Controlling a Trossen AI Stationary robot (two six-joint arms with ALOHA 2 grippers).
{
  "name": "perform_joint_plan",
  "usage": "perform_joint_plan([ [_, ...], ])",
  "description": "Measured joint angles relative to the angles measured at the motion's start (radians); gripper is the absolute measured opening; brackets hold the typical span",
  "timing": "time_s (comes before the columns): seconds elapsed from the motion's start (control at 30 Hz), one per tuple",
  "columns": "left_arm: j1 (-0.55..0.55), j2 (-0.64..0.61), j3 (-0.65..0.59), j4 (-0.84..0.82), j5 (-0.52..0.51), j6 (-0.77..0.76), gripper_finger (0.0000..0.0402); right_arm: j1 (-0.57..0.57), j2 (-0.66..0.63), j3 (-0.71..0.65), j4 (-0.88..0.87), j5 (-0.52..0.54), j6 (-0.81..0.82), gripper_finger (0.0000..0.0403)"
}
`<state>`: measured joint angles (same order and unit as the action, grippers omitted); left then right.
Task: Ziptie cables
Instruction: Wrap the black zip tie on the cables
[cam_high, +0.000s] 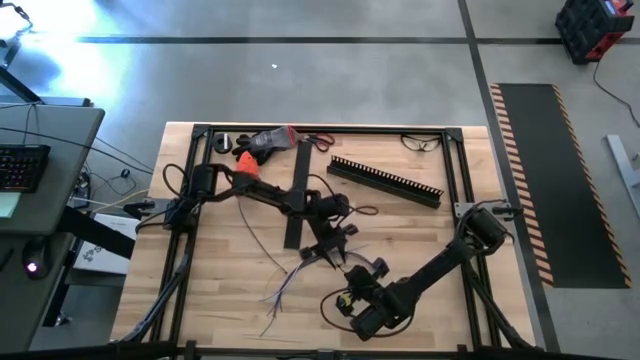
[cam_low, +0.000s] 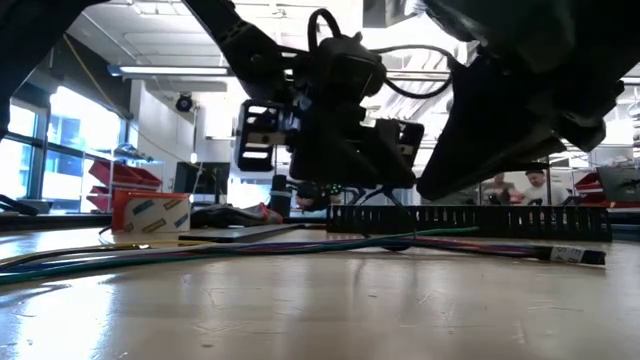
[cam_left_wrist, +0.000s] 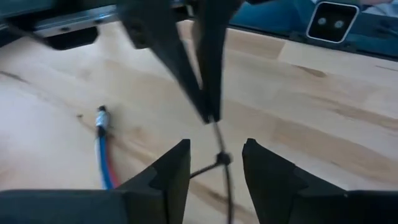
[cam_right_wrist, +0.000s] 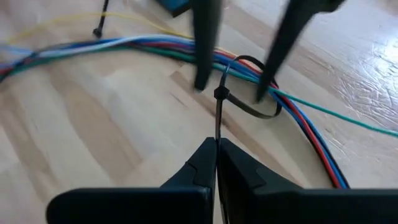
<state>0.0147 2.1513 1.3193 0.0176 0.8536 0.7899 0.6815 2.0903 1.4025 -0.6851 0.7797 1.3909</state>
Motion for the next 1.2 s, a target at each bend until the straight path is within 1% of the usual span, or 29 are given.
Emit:
perform_joint_plan([
  [0.2,0.006,0.0,0.0,-0.046,-0.003,0.054,0.012,0.0,0.0,0.0,-0.028,0.02,0.209,0.0],
  [0.33,0.007,-0.002,0.0,-0.036,-0.013,0.054,0.012,0.012,-0.001,0.0,-0.031,0.067,0.307,0.0],
  [0.43,-0.009,-0.002,0.0,-0.031,-0.049,0.063,0.012,0.019,-0.001,0.0,-0.041,0.107,0.39,0.0],
  [0.53,-0.018,-0.002,-0.015,0.03,-0.075,0.042,0.0119,0.024,-0.001,0.0,-0.043,0.137,0.456,0.0],
  [0.6,-0.019,-0.002,-0.023,0.074,-0.075,-0.013,0.0117,0.029,-0.001,0.001,-0.046,0.159,0.489,0.0],
  [0.7,-0.018,-0.003,-0.03,0.094,-0.072,-0.048,0.0107,0.033,-0.002,0.001,-0.049,0.189,0.514,0.0],
  [0.97,-0.003,-0.003,-0.031,0.11,-0.061,-0.076,0.007,0.036,-0.002,0.001,-0.052,0.181,0.52,0.0],
  [1.13,0.022,-0.003,-0.031,0.117,0.017,-0.107,0.0059,0.036,-0.002,0.001,-0.052,0.16,0.521,0.0],
  [1.2,0.028,-0.003,-0.031,0.117,0.03,-0.109,0.0058,0.036,-0.002,0.001,-0.052,0.158,0.521,0.0],
])
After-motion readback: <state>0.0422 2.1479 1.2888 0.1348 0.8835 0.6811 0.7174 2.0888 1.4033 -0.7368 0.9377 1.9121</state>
